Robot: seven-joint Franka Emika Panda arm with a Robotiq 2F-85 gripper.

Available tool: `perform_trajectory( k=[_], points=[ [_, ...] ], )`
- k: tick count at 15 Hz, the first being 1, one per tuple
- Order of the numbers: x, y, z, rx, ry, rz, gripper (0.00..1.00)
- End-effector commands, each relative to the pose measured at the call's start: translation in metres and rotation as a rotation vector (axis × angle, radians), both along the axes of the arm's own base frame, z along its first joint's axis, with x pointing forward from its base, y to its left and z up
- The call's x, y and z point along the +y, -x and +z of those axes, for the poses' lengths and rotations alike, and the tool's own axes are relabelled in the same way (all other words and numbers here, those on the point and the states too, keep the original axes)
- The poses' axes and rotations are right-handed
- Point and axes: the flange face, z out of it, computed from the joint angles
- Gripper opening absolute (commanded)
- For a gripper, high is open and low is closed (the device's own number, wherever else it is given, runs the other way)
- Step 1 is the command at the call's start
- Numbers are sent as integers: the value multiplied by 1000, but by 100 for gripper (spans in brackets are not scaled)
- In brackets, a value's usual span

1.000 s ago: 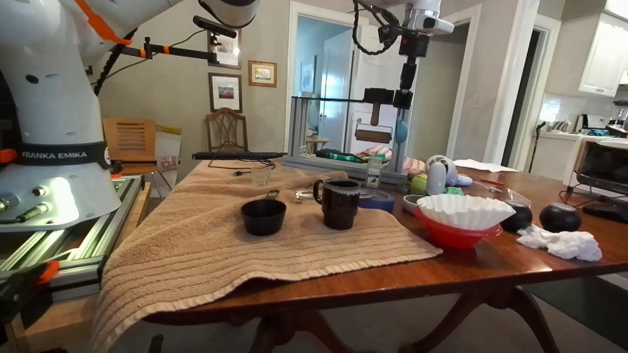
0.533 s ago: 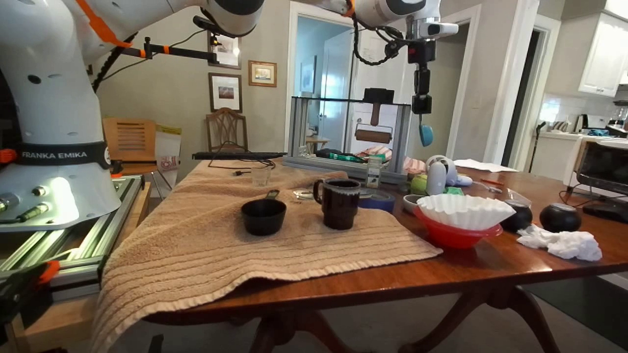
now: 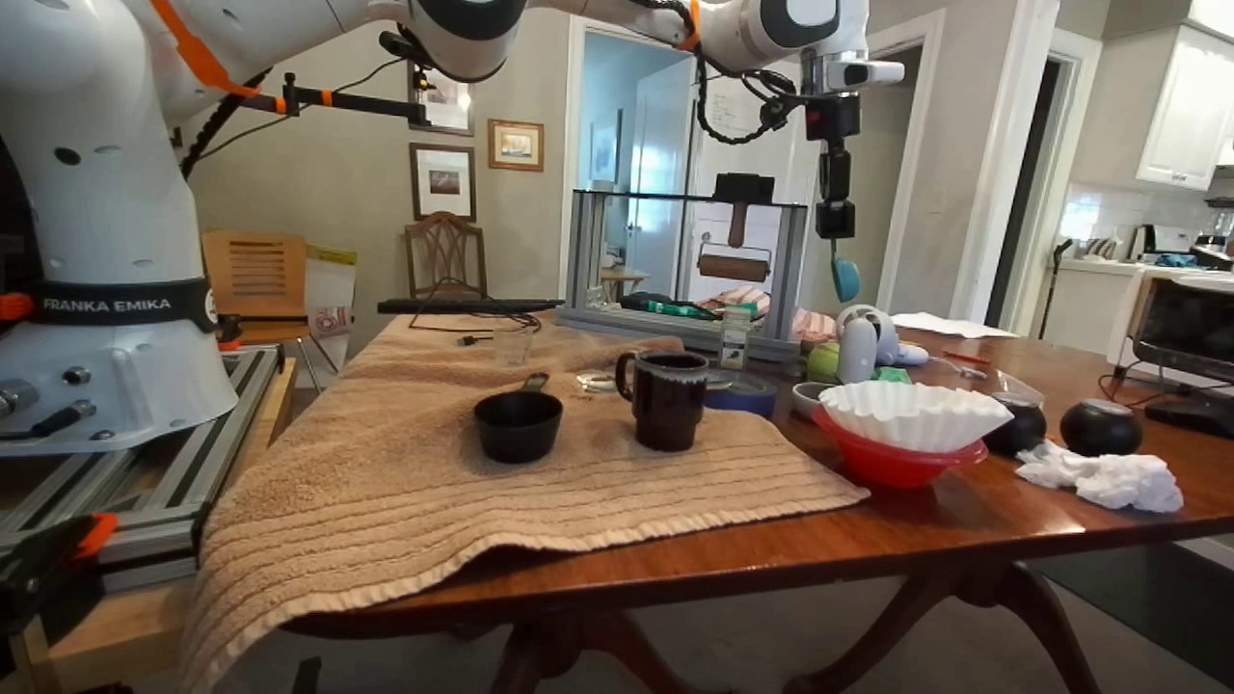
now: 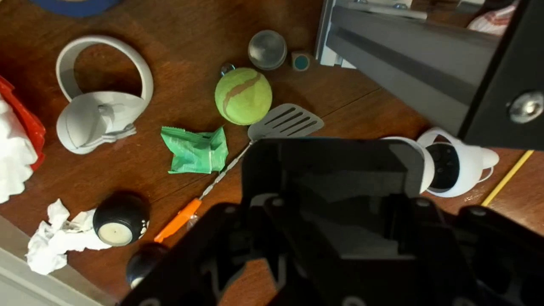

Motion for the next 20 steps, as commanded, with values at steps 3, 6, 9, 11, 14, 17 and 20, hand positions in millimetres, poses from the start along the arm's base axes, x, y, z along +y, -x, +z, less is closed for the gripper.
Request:
perform_trajectory(
  k=[3, 6, 9, 11, 14, 17, 20],
  points=[
    [-17, -10, -28, -23, 112, 130, 22],
    [-30, -10, -40, -1, 148, 160, 22],
    [-43, -7, -52, 33, 166, 162, 22],
    [-49, -5, -61, 54, 165, 153, 22],
    [-62, 6, -72, 141, 97, 148, 22],
    [-73, 17, -81, 222, 48, 148, 22],
    [-76, 21, -86, 248, 15, 134, 22]
  ],
)
